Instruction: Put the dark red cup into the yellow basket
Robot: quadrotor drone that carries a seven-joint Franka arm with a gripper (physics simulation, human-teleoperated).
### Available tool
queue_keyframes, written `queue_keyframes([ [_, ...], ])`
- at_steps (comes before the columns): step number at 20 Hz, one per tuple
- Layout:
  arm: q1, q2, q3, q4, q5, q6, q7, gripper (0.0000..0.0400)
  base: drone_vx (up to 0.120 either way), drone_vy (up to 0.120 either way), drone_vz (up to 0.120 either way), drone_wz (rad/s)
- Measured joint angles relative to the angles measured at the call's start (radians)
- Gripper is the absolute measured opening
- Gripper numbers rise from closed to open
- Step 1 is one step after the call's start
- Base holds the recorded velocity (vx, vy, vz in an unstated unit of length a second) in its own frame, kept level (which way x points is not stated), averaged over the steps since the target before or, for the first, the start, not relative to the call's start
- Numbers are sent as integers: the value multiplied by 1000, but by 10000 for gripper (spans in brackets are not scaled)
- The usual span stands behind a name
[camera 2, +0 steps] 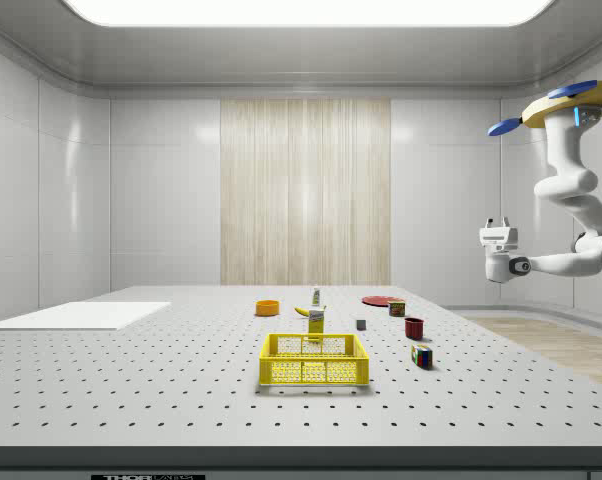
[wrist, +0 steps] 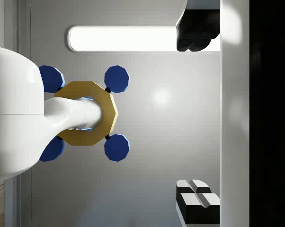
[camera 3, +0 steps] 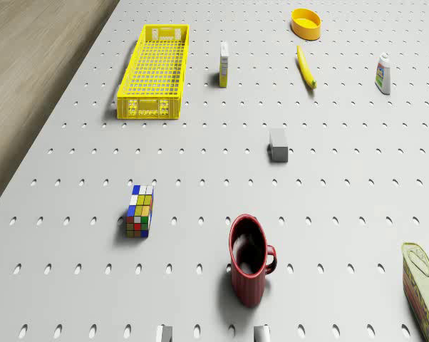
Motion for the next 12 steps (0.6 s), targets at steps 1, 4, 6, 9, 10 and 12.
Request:
queue_keyframes([
  [1, -1, 1, 0, 21, 0, -19, 0, 400, 0, 0, 0, 0],
  [4, -2, 13, 1, 85, 1, -69, -1, 400, 0, 0, 0, 0],
  [6, -3, 25, 1, 128, 1, -98, -2, 400, 0, 0, 0, 0],
  [9, -4, 47, 2, 189, 1, -135, -2, 400, 0, 0, 0, 0],
  [10, -4, 53, 2, 206, 2, -145, -2, 400, 0, 0, 0, 0],
  [12, -4, 65, 3, 236, 2, -162, -2, 400, 0, 0, 0, 0],
])
